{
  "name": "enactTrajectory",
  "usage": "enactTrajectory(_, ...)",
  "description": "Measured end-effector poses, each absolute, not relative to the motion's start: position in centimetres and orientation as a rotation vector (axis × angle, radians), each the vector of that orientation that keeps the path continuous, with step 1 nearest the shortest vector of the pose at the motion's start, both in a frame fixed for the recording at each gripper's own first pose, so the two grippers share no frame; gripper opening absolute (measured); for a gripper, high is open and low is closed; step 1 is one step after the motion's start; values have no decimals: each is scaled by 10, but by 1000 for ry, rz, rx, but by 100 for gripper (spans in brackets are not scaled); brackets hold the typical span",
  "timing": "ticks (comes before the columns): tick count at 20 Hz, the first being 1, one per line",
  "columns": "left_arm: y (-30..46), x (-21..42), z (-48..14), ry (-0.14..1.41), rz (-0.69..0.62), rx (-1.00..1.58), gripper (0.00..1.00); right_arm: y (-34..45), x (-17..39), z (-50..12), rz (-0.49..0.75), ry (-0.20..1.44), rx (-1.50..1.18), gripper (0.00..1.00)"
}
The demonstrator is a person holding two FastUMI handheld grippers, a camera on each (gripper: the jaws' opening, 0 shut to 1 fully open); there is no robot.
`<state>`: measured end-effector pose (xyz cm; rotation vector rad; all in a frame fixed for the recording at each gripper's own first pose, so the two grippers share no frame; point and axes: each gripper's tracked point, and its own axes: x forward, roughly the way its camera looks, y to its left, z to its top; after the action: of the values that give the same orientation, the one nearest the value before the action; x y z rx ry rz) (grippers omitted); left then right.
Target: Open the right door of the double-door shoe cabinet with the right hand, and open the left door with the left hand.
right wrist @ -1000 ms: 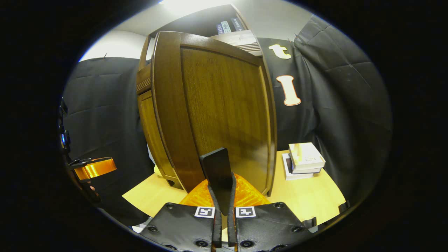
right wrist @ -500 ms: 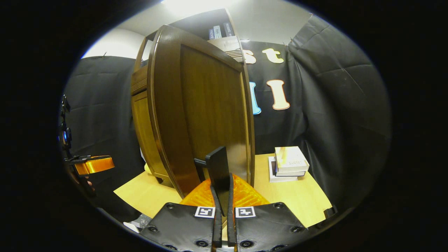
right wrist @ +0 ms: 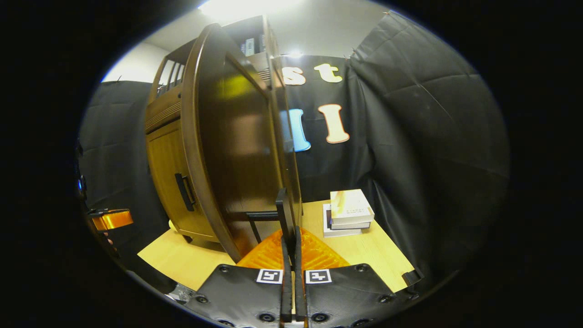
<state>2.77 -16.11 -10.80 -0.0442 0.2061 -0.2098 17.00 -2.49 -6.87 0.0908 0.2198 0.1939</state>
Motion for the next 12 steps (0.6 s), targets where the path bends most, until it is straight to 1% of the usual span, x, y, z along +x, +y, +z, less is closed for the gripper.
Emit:
enactTrajectory(2,-170,28,-113,220,-227,-39,96,-26,169,-70,235,231,113,3)
enactTrajectory(3,-175,29,-114,223,-233,-34,96,-29,171,-69,239,231,118,6)
enactTrajectory(4,-178,29,-114,220,-238,-28,99,-30,170,-69,243,234,125,9)
enactTrajectory(5,-182,32,-112,217,-240,-23,99,-30,169,-69,248,239,131,7)
enactTrajectory(7,-189,36,-107,207,-248,-23,99,-30,169,-70,248,249,115,7)
enactTrajectory(8,-191,36,-106,203,-254,-26,99,-30,165,-72,250,262,110,5)
enactTrajectory(10,-195,35,-106,206,-272,-35,99,-31,158,-74,242,281,103,9)
enactTrajectory(12,-192,34,-110,214,-270,-32,99,-33,148,-77,231,291,88,5)
